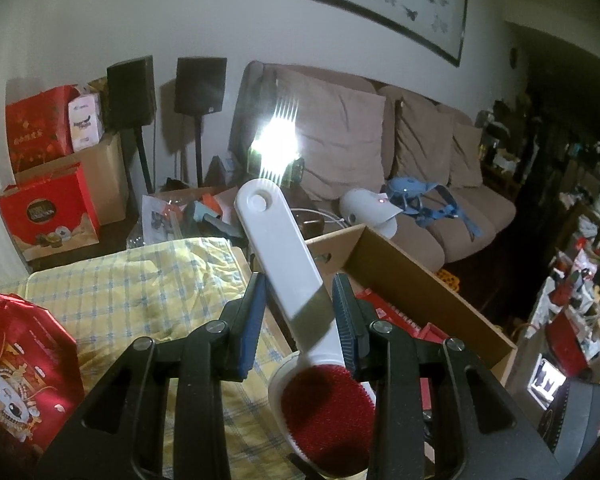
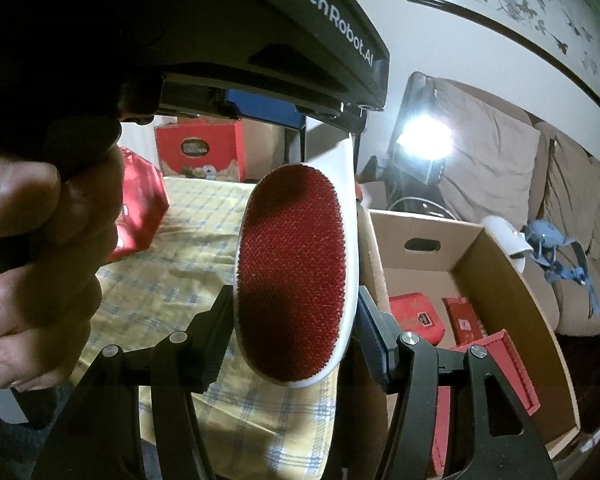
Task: Organize objects
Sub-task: 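Lift the red lint brush with the left tool and carry it over the cardboard box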
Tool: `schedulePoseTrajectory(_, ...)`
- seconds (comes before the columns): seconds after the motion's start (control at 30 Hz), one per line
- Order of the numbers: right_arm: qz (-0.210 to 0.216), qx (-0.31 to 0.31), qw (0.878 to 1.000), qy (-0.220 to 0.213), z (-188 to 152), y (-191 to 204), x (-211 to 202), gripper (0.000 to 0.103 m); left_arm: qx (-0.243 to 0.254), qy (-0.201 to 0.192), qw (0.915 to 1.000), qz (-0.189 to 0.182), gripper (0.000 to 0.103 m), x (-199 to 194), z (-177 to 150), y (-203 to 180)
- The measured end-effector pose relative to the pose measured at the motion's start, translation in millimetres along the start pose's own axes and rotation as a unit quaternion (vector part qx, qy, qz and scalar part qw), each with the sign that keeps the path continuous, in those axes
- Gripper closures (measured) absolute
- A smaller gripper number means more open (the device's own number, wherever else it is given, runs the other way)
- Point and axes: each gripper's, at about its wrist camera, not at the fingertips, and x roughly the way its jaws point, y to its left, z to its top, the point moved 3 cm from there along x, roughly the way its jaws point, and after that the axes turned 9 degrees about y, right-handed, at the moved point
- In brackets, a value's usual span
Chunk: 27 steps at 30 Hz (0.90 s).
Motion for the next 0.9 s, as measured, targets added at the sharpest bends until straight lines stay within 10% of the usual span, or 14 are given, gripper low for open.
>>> schedulePoseTrajectory(0.9, -0.017, -0.046, 0.998, -0.046, 14, -16, -43, 0.044, -0.009, -0.065, 0.9978, 0.005, 0.072, -42, 16, -25)
